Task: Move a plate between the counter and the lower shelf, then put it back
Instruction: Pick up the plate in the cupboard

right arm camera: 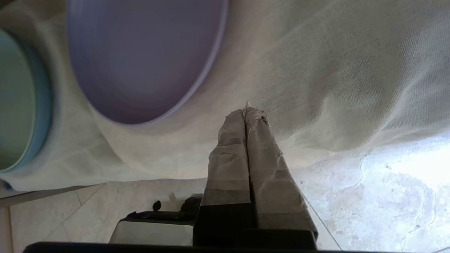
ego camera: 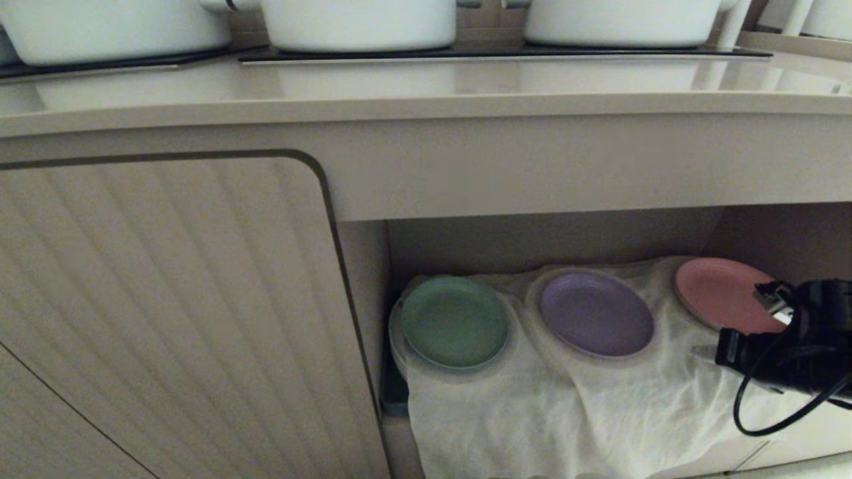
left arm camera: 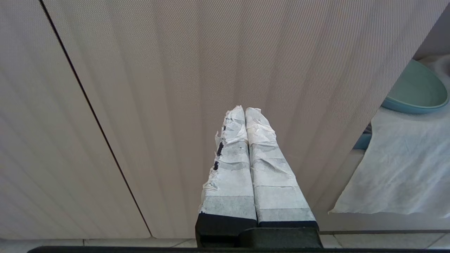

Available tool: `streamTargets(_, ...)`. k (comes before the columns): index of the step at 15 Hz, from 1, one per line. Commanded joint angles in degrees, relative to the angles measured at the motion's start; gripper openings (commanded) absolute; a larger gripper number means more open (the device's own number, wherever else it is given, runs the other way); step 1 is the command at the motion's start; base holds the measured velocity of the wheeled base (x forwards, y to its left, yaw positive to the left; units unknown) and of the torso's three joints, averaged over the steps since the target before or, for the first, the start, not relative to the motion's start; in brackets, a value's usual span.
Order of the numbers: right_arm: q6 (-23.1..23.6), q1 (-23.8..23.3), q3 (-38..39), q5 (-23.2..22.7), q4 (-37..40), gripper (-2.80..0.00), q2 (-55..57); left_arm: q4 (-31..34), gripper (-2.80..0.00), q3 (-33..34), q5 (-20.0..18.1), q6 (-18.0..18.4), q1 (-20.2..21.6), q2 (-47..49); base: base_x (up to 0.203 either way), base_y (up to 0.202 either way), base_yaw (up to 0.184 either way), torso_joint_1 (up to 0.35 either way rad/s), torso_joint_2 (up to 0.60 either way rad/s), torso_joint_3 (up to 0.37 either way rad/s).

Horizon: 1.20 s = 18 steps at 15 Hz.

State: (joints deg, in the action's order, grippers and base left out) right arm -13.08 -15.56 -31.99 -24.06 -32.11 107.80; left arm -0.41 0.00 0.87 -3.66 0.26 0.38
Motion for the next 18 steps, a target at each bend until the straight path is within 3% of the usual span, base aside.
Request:
streamTargets(1, -0.11, 0.01, -1.88, -0.11, 2.46, -2.8, 1.18, -0.03, -2.8, 0.0, 0.01, -0.03, 0.0, 0.33, 0.0, 0.0, 0.0, 0.0, 0.0, 0.0)
streamTargets(7, -0.03, 1.12, -12.82, -0.11, 17.81, -2.8, 2.32, -0.03, -2.8, 0.0, 0.01, -0.03, 0.0, 0.33, 0.0, 0.0, 0.0, 0.0, 0.0, 0.0)
streamTargets(13, -0.02, 3.94, -17.95, -0.02, 20.87, -2.8, 4.96, -0.03, -2.8, 0.0, 0.01, -0.03, 0.0, 0.33, 0.0, 0.0, 0.0, 0.0, 0.0, 0.0)
streamTargets(14, -0.02, 3.96, -18.1, -0.02, 20.91, 0.0, 5.05, -0.06, -2.8, 0.0, 0.01, -0.03, 0.0, 0.33, 0.0, 0.0, 0.0, 0.0, 0.0, 0.0)
streamTargets(18, 0.16, 3.96, -18.1, 0.15, 19.99, 0.0, 5.76, -0.03, -2.8, 0.0, 0.01, -0.03, 0.0, 0.33, 0.0, 0.0, 0.0, 0.0, 0.0, 0.0)
